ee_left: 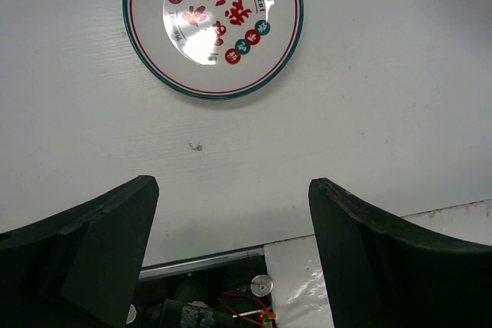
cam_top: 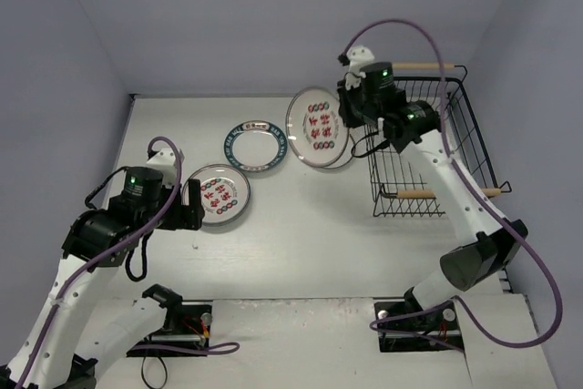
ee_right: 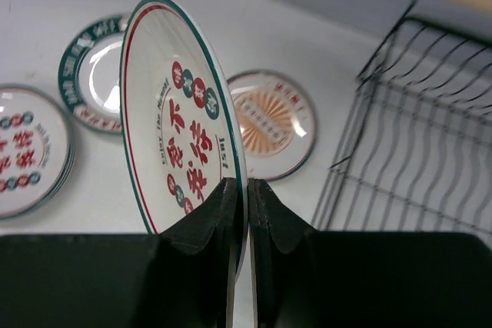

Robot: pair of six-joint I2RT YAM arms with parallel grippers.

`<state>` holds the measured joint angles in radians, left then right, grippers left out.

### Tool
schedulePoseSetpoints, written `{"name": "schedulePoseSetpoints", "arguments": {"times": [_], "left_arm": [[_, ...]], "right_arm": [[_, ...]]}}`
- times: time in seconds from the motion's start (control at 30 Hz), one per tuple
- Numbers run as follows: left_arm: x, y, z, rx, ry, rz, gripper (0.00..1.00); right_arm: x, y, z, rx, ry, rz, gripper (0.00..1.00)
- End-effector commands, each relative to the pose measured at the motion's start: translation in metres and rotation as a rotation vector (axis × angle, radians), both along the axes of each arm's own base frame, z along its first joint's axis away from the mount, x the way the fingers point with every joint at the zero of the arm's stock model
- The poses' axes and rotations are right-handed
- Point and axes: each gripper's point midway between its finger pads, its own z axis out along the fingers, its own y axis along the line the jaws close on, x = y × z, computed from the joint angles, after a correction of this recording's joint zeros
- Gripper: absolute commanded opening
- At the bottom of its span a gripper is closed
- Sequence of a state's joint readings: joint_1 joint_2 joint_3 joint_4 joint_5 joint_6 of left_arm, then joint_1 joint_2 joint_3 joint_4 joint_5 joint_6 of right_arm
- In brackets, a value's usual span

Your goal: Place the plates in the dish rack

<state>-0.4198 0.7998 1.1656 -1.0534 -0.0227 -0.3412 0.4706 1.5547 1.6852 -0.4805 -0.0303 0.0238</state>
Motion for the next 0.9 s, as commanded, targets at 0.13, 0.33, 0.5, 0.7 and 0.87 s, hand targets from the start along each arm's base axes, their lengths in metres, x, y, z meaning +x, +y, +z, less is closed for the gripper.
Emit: {"name": "schedulePoseSetpoints", "arguments": {"times": [0.13, 0.33, 0.5, 0.7, 0.87], "left_arm": [[0.020, -0.005, 0.024, 0.004, -0.090, -0.017, 0.80], [0.025, -0.005, 0.024, 0.023, -0.092, -0.022, 0.80], [0.028, -0.007, 0.026, 0.021, -0.107, -0.039, 0.80], [0.042, -0.009, 0.028, 0.029, -0.134, -0.026, 0.80], [0.058, -0.016, 0.026, 0.013, -0.155, -0.014, 0.80]], "right_arm": [[0.026, -0.101, 0.134, -0.198, -0.381, -0.232, 0.00], [0.043, -0.166, 0.158, -0.438, -0.524, -0.347, 0.00], [0.056, -0.229, 0.157, -0.498, -0.567, -0.442, 0.00], [0.074, -0.280, 0.157, -0.528, -0.631, -0.521, 0.00], [0.095, -0.303, 0.121, -0.560, -0.589, -0.545, 0.00]]}}
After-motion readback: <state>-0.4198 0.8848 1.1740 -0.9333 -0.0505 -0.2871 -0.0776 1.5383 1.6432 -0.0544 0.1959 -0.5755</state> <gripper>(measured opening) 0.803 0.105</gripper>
